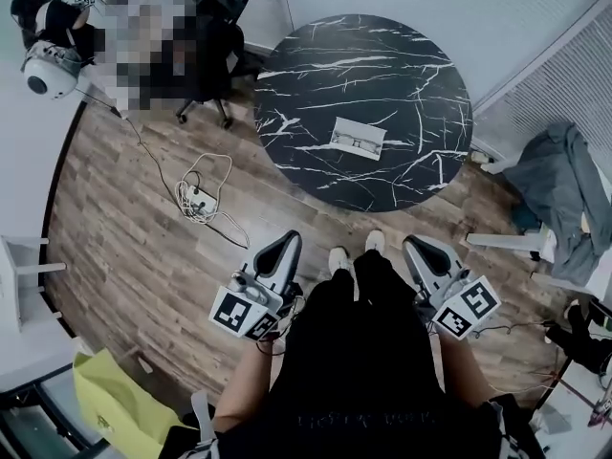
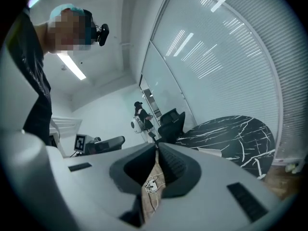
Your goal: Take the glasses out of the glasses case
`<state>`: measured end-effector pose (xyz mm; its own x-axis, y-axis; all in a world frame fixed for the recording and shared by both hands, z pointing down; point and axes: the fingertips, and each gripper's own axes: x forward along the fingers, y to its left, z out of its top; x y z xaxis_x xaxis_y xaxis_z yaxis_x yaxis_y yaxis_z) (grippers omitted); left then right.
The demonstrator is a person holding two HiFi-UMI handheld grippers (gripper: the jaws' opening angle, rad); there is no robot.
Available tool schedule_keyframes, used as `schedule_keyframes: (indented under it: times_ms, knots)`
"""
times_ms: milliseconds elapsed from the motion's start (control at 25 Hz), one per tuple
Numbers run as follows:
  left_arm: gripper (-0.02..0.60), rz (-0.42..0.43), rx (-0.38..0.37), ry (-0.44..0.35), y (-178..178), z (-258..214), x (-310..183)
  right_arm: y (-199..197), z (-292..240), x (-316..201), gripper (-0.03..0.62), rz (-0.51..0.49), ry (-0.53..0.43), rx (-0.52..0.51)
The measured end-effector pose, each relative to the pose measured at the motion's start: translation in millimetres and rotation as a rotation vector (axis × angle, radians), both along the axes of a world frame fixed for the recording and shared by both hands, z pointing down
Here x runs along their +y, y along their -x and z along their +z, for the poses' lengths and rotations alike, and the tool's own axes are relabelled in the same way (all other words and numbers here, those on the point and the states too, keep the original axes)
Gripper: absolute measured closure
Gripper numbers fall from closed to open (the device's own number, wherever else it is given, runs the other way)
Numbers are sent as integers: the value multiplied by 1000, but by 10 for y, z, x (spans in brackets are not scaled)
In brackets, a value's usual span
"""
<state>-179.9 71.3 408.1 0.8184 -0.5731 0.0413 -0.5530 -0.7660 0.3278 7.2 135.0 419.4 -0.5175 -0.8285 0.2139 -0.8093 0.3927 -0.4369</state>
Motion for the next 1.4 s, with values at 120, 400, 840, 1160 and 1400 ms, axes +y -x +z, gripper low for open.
schedule_keyframes:
  times_ms: [120,400,840,1160,1400]
  knots:
    - [561,15,-9,2,-68,56,-59,8,-22,-122,559,-9,-16,-5]
    - [561,23,-29,-21,-169,28,-247,-15,96,-442,559,-43,-16,-4]
    - [561,30,-99,29,-575,230,-681,-211,231,-1022,559,-123,-21,-19]
    - [561,14,-125,45,-941,254,-1161,-550,398,-1551,559,-160,-5,-7]
    - [561,-56,-128,44,-1051,213,-1441,-757,658,-1791,559,-222,34,18]
